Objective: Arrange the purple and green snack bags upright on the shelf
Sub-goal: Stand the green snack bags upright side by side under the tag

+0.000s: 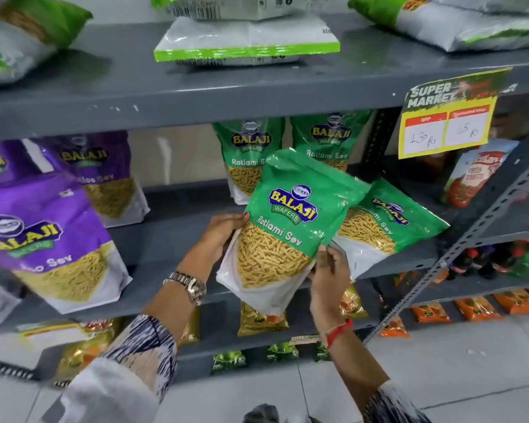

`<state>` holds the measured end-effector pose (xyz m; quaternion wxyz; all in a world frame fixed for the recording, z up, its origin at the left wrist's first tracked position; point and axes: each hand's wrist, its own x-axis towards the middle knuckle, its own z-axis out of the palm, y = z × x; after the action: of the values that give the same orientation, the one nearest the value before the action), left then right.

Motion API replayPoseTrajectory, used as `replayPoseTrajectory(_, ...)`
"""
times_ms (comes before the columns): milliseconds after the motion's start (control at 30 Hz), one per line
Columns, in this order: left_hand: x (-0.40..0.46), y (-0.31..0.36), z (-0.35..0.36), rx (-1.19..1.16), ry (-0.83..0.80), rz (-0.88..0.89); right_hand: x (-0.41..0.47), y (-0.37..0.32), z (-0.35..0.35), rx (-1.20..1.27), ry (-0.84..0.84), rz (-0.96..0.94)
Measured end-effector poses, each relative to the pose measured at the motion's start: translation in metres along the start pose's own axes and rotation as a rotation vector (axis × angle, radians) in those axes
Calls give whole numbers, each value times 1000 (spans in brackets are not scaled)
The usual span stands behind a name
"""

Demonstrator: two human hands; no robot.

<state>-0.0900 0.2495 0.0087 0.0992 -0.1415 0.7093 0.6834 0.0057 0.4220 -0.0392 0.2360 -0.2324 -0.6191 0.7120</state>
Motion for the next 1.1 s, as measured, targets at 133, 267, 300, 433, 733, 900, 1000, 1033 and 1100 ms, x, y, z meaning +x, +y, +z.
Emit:
replayPoseTrajectory(133,-47,-16,3,-138,86,109,10,-30,-22,46,-117,-89)
replayPoseTrajectory(267,-91,-23,6,-253,135,200,7,-54,-38,107,-196,-83)
replayPoseTrajectory(300,-102,-23,7,-267,130,225,5,-59,-43,123,-201,-85)
replayPoseTrajectory(433,-136,-17,-1,-296,76,357,-10,-81,-54,205,-218,-155)
replayPoseTrajectory(733,-174,-6,-33,-372,29,498,-56,-109,-51,277,-265,-249)
replayPoseTrajectory(900,-162,-22,-44,-323,90,434,-57,-90,-40,219,-333,-189)
replayPoseTrajectory(1000,-145,-25,-41,-276,147,394,-37,-77,-24,164,-332,-144)
replayPoseTrajectory(1033,-137,-24,-39,-262,149,381,-29,-73,-18,155,-325,-132)
replayPoseTrajectory(1100,-118,-21,-36,-245,145,362,-14,-66,-8,142,-332,-116)
